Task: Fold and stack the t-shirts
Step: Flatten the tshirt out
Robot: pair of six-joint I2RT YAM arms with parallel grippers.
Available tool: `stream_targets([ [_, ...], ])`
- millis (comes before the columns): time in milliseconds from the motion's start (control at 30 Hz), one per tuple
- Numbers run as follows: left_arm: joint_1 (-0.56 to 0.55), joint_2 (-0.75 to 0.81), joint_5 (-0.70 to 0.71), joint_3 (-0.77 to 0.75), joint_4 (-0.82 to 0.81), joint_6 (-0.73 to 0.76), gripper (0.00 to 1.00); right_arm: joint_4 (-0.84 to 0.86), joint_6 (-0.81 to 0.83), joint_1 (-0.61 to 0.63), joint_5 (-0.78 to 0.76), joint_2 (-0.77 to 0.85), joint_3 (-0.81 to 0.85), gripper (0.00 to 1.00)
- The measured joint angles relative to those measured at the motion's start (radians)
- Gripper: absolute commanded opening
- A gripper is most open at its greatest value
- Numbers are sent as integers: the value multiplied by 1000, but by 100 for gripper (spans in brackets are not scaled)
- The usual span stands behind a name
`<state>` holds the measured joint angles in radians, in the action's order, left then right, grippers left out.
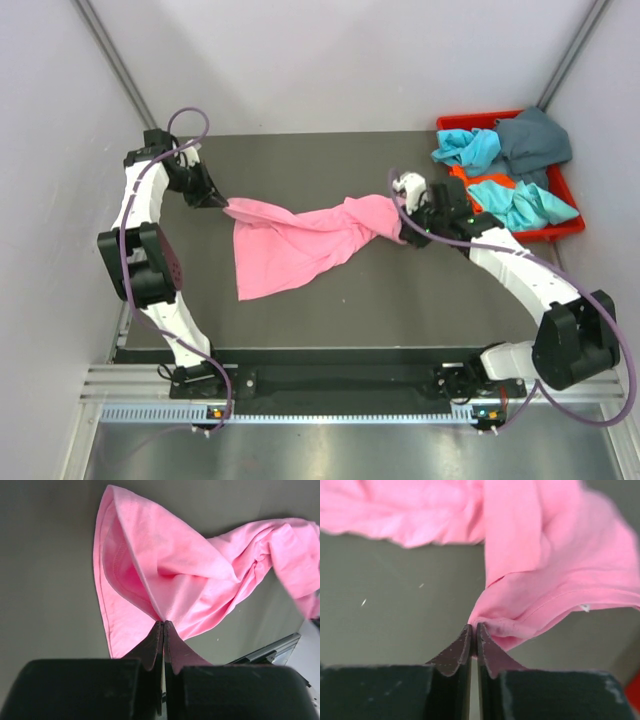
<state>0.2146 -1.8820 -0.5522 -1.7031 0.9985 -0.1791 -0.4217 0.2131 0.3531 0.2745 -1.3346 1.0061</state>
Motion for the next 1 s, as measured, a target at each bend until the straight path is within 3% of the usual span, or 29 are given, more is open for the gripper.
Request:
stream_targets([
  [200,0,0,-10,0,0,0,0,-40,-23,38,28,13,-69,54],
  [267,0,0,-12,1,-1,0,0,-32,-26,29,3,12,-59,57],
  [433,0,0,-12,32,-2,-1,0,12,-47,-27,-38,-38,71,59],
  [600,0,0,-13,55,-3,-1,0,77,-105,-75,-58,-151,188,53],
  [1000,0,2,-12,82,-4,-2,0,55,-307,-191,11,-295,138,47],
])
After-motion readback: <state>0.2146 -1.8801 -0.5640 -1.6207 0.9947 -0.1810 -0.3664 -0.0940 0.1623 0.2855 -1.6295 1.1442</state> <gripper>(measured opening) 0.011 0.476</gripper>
